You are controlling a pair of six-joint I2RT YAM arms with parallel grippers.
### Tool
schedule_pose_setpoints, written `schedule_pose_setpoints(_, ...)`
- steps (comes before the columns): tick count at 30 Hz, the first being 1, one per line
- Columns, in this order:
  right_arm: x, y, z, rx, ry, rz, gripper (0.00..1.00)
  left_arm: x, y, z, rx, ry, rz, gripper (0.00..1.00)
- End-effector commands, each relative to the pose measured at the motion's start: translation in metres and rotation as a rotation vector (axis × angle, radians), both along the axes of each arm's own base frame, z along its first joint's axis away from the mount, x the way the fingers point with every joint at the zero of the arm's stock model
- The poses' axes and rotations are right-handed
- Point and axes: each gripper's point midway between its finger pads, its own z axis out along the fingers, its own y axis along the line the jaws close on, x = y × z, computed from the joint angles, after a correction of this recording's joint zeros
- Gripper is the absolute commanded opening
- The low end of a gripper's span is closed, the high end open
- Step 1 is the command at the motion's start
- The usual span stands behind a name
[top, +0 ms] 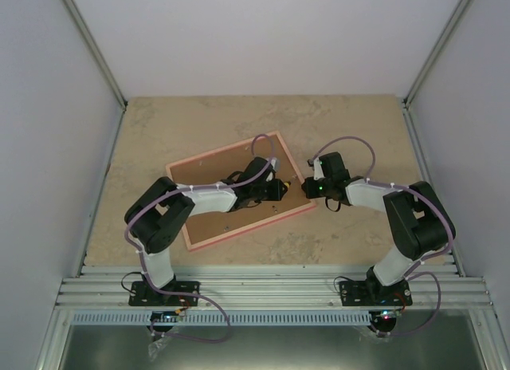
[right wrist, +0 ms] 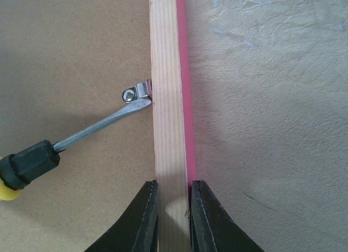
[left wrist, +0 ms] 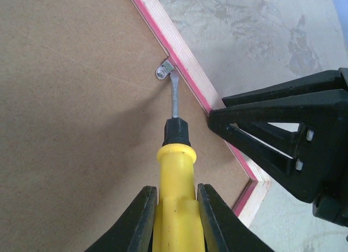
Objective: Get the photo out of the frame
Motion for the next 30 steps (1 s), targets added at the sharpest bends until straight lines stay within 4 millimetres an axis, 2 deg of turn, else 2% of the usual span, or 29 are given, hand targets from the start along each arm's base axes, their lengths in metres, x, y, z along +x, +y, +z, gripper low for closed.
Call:
schedule_pose_setpoints(1,-0.011,-0.006,-0.007,0.002,0.047,-0.027,0.0,0.011,0.003,0.002,0.03,-0.027,0.052,0.0)
schedule_pose_setpoints(11,-0.011,-0.008,-0.006,-0.006,0.042,-0.039,0.01,0.014,0.011,-0.003,0.04,-0.018,0.111,0.0)
schedule_pose_setpoints(19,-0.01,-0.011,-0.006,-0.013,0.036,-0.053,0.0,0.008,0.013,0.003,0.01,-0.011,0.103,0.0)
schedule_pose_setpoints(26,-0.008,-0.016,-0.003,-0.027,0.021,-0.079,0.01,0.001,0.026,0.013,0.003,-0.029,0.122,0.0)
schedule_pose_setpoints(30,-0.007,-0.021,-0.001,-0.035,0.008,-0.104,0.01,0.003,0.043,0.03,-0.02,-0.066,0.163,0.0)
